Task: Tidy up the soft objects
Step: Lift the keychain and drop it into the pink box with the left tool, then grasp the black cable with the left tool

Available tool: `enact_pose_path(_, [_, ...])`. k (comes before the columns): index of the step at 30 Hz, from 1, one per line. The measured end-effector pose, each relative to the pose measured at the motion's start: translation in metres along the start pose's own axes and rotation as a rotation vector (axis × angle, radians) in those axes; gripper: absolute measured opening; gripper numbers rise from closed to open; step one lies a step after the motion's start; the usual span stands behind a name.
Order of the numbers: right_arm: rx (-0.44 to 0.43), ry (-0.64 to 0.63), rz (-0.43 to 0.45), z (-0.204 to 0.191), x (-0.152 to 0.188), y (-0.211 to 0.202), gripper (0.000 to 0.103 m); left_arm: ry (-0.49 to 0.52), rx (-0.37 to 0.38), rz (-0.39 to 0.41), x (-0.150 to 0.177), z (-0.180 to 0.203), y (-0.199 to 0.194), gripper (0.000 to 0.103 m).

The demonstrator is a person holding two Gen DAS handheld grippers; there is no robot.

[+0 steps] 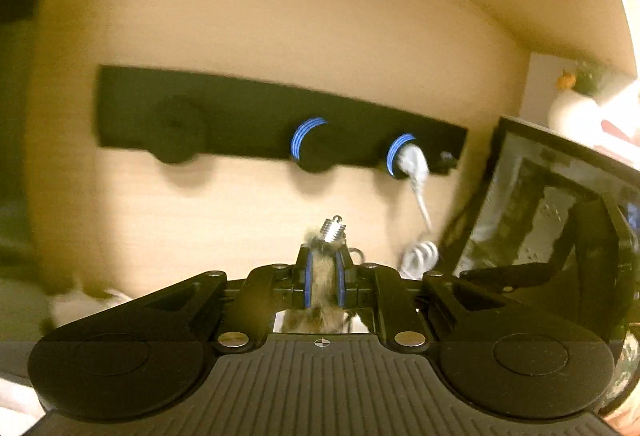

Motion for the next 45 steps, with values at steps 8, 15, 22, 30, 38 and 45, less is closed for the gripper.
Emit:
enact_pose_path(8, [-0.017, 0.086, -0.110, 0.017, 0.051, 0.027, 0.031, -0.030, 0.020, -0.201, 0.062, 0.006, 0.074, 0.018])
enact_pose_path(15, [-0.031, 0.114, -0.193, 0.015, 0.090, 0.040, 0.055, -0.104, -0.086, -0.420, 0.126, -0.018, 0.106, 0.021])
enact_pose_path(22, [0.001, 0.118, -0.184, 0.001, 0.095, 0.042, 0.055, -0.021, -0.081, -0.379, 0.128, -0.011, 0.076, 0.021])
enact_pose_path(30, [-0.062, 0.041, -0.103, -0.056, 0.084, 0.028, 0.055, -0.041, -0.179, -0.257, 0.132, -0.039, 0.002, 0.021])
enact_pose_path(38, [-0.197, -0.083, -0.114, -0.131, 0.099, 0.023, 0.058, -0.140, -0.353, -0.218, 0.167, -0.110, -0.080, 0.021])
enact_pose_path(45, [-0.266, -0.184, -0.221, -0.180, 0.143, 0.036, 0.058, -0.385, -0.629, -0.250, 0.222, -0.188, -0.136, 0.021])
Point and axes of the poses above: each gripper's, at about its wrist camera, not at the fingertips, and y roughly the way its jaws point, z to its right, x to its underside, the point moved 5 cm from there along y, roughly the way its jaws point, and after that the axes turned 7 degrees about -x, right-handed, at the moved point
